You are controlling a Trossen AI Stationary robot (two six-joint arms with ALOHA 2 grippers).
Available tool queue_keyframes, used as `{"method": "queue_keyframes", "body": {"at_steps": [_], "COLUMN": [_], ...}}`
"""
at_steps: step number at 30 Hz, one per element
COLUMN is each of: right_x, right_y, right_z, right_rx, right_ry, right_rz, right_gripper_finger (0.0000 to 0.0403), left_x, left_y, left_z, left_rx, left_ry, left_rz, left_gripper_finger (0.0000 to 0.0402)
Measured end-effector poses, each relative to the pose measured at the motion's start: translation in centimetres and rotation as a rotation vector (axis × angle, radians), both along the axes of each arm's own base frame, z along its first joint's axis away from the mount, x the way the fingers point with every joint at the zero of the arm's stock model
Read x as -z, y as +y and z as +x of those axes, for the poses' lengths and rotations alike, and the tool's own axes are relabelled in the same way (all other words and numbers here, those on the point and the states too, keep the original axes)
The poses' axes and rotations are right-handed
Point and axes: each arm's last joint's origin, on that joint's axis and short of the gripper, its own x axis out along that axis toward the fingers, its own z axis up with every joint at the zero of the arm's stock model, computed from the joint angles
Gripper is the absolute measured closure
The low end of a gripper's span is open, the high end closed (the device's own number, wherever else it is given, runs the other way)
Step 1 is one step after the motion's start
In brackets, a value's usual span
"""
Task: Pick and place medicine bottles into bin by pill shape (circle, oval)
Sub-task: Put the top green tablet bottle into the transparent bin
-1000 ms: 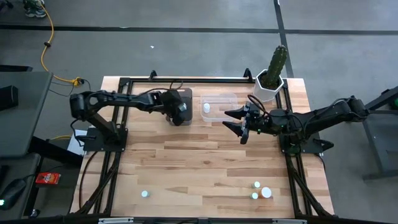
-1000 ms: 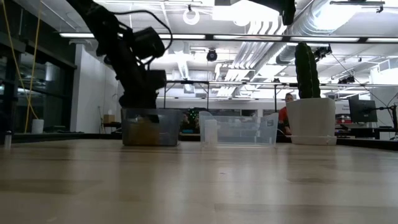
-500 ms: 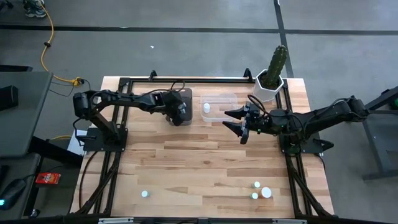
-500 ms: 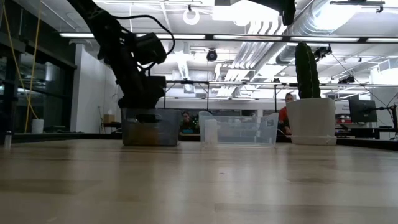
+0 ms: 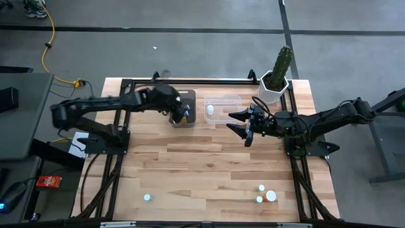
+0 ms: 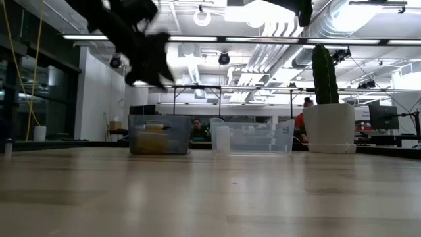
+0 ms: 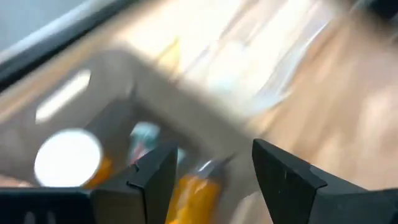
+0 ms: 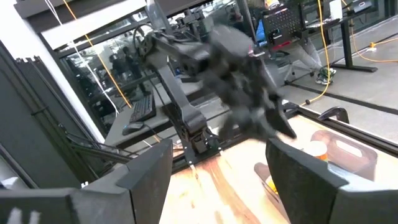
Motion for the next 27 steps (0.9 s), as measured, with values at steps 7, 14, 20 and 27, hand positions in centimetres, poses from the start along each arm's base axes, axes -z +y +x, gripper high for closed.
{"method": "queue_keyframes", "body": {"at_steps": [7, 14, 20, 27], "right_x": [0.0, 0.0, 0.1, 0.2], "right_y": [0.0, 0.1, 0.1, 0.1], "right_z": [0.0, 0.0, 0.0, 0.0], "right_rx": [-0.003, -0.021, -0.023, -0.023], "right_ry": [0.001, 0.001, 0.009, 0.017], "right_rz": [-0.003, -0.004, -0.006, -0.007], "right_gripper_finger": [0.0151, 0.0151, 0.0151, 0.0151], "left_x": [-8.3, -11.6, -9.2, -8.0], "left_y": [-5.6, -11.8, -14.3, -14.7], "left_z": [-1.7, -3.0, -3.0, -3.3], "left_rx": [0.142, 0.207, 0.170, 0.211], "left_ry": [-0.487, -0.671, -0.753, -0.831], "left_rz": [0.164, 0.346, 0.413, 0.446], "left_gripper_finger": [0.0205, 0.0206, 0.0206, 0.0206]}}
